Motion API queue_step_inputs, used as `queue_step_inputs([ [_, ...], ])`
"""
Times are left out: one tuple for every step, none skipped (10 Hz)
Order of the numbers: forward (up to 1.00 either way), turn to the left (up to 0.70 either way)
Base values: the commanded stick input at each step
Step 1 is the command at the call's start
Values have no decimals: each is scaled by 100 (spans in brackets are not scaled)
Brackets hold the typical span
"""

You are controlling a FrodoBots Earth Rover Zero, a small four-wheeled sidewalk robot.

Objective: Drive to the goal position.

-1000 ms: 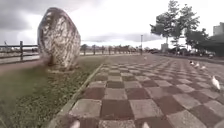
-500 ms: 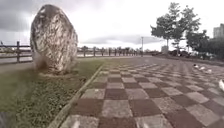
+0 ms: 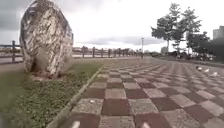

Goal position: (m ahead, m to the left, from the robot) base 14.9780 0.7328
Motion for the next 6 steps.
queue_step_inputs([
  [70, 0],
  [70, 0],
  [70, 0],
  [70, 0],
  [70, 0],
  [70, 0],
])
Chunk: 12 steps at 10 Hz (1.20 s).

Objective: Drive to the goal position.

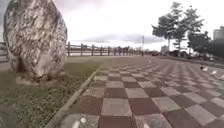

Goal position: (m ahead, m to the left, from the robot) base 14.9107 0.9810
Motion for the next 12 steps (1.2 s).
queue_step_inputs([
  [70, 0],
  [70, 0],
  [70, 0],
  [70, 0],
  [70, 0],
  [70, 0],
  [70, 0],
  [70, 0],
  [70, 0],
  [70, 0],
  [70, 0],
  [70, 0],
])
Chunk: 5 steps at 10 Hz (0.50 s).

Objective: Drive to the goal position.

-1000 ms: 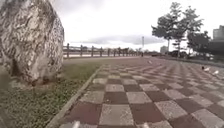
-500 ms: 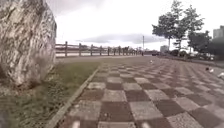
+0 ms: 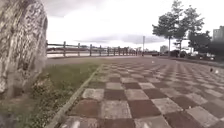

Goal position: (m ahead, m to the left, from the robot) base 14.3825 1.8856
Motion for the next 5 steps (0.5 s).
queue_step_inputs([
  [70, 0],
  [70, 0],
  [70, 0],
  [70, 0],
  [70, 0],
])
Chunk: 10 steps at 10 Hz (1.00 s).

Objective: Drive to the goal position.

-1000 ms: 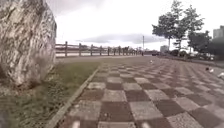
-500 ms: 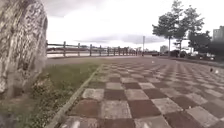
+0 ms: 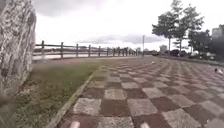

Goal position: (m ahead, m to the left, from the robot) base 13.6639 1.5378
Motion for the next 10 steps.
queue_step_inputs([
  [70, 0],
  [70, 0],
  [70, 0],
  [70, 0],
  [70, 0],
  [70, 0],
  [70, 0],
  [70, 0],
  [70, 0],
  [70, 0],
])
